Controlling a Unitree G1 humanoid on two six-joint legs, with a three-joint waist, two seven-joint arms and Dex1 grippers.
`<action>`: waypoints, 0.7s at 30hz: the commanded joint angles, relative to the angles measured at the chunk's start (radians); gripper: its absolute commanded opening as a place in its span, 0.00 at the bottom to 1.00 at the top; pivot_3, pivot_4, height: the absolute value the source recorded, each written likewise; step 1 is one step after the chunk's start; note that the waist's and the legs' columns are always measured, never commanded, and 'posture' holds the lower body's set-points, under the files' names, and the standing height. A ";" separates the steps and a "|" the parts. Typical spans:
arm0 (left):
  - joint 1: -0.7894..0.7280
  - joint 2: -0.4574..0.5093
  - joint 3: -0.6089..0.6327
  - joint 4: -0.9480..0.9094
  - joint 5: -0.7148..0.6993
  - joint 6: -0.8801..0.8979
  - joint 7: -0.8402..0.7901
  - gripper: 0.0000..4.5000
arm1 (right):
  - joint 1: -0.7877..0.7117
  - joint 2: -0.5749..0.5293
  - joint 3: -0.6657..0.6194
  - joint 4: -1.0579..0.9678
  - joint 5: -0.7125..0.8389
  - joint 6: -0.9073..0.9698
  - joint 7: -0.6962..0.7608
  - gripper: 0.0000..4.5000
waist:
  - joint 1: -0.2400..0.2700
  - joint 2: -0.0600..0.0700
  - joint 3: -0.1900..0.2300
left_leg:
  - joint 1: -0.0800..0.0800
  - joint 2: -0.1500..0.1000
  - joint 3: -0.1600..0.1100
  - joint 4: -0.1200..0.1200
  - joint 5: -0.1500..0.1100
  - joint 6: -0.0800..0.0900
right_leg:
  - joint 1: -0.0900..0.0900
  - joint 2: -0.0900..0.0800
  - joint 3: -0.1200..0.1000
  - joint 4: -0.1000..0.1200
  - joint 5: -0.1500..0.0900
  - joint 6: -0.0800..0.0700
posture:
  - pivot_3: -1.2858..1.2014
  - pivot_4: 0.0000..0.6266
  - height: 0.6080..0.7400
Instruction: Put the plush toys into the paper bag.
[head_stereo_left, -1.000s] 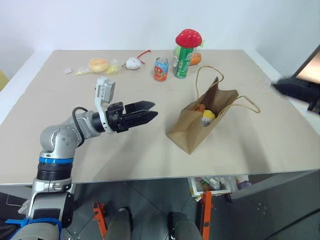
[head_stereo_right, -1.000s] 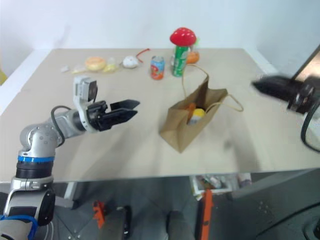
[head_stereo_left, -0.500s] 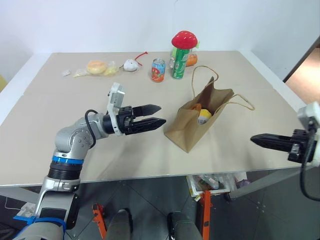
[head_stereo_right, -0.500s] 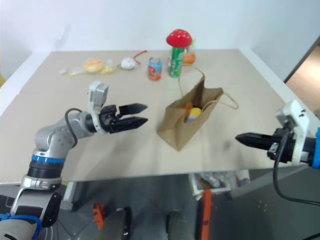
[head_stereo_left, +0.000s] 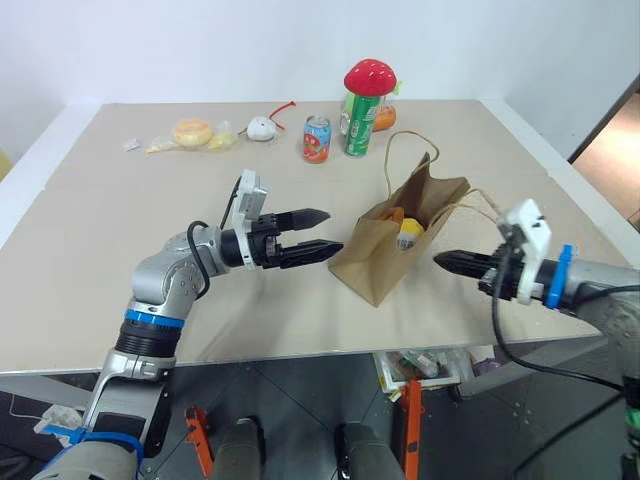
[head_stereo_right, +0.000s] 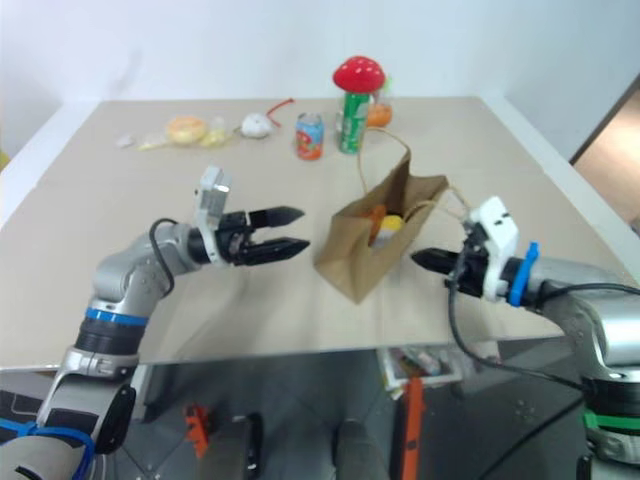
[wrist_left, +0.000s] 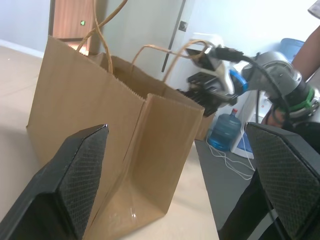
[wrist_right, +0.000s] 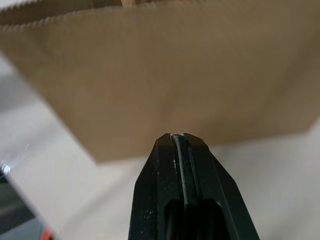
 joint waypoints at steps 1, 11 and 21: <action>-0.039 -0.015 -0.016 0.009 0.037 -0.040 0.009 0.99 | -0.058 0.034 0.035 0.003 -0.033 -0.034 -0.039 0.02 | 0.001 0.000 0.000 | 0.000 0.000 0.000 0.000 0.000 0.000 | 0.000 0.000 0.000 0.000 0.000 0.000 | 0.52 0.24 1.00; -0.066 -0.062 -0.093 0.107 0.234 -0.186 0.089 0.99 | -0.078 0.087 0.072 -0.028 -0.036 -0.028 -0.058 0.02 | 0.001 0.000 0.000 | -0.001 0.000 0.000 -0.001 0.000 0.000 | 0.000 0.000 0.000 0.000 0.000 0.000 | 0.52 0.24 1.00; -0.068 -0.053 -0.099 0.013 0.176 -0.069 0.048 0.99 | -0.091 0.130 0.092 -0.026 -0.048 -0.033 -0.089 0.02 | 0.000 0.000 0.000 | 0.000 0.000 0.000 -0.002 0.000 0.000 | -0.001 0.001 0.000 0.000 0.000 0.000 | 0.52 0.24 1.00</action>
